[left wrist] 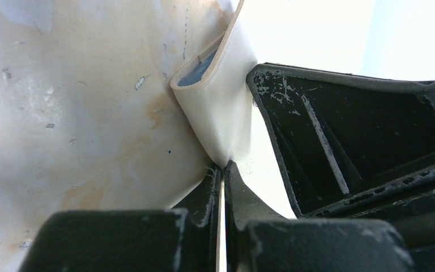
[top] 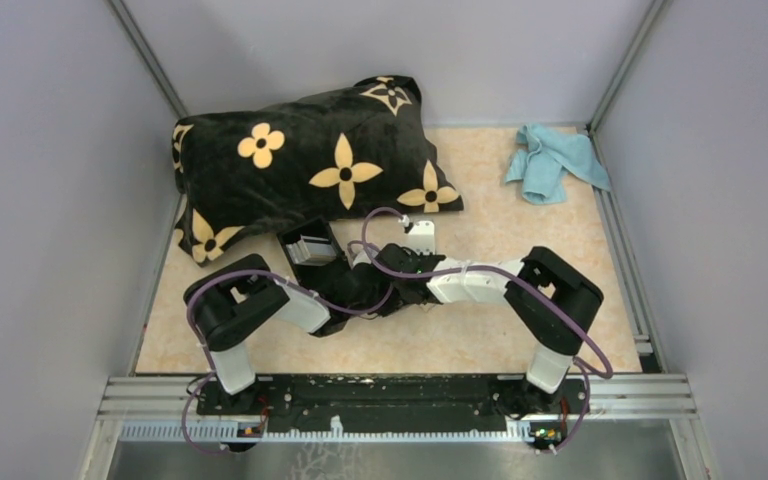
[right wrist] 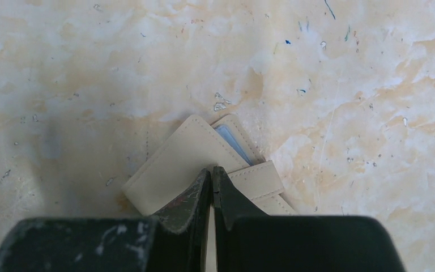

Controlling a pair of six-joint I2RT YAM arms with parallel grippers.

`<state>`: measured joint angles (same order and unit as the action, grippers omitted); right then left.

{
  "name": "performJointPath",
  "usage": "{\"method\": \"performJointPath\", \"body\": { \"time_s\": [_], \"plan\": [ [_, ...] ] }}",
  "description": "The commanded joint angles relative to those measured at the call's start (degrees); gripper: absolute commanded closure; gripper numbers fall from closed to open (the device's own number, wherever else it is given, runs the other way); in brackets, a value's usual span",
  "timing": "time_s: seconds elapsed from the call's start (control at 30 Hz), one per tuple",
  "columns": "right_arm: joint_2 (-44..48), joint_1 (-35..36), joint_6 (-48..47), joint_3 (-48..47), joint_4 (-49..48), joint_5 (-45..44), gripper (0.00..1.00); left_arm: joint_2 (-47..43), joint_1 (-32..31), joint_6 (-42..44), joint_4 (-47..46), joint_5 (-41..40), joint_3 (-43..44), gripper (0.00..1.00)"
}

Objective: Put the credit cards into the card holder
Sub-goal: Close the card holder at the center of the board.

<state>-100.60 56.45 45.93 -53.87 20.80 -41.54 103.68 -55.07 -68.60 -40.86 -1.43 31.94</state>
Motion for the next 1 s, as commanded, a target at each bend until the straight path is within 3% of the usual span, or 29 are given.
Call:
{"method": "performJointPath", "body": {
  "time_s": [0.0, 0.5, 0.97],
  "plan": [
    [-12.81, 11.07, 7.05, 12.41, 2.54, 12.23, 0.94, 1.45, -1.13, 6.9, 18.53, -0.33, 5.82, 1.0],
    [-10.39, 12.35, 7.77, 14.82, 1.78, 11.6, 0.94, -0.47, -1.62, 3.04, 19.12, -1.44, 4.47, 1.0],
    [-9.44, 13.43, 8.76, 15.9, 2.0, 11.46, 0.94, 3.27, 0.91, -0.31, 12.36, 3.1, 1.31, 1.0]
  ]
}}
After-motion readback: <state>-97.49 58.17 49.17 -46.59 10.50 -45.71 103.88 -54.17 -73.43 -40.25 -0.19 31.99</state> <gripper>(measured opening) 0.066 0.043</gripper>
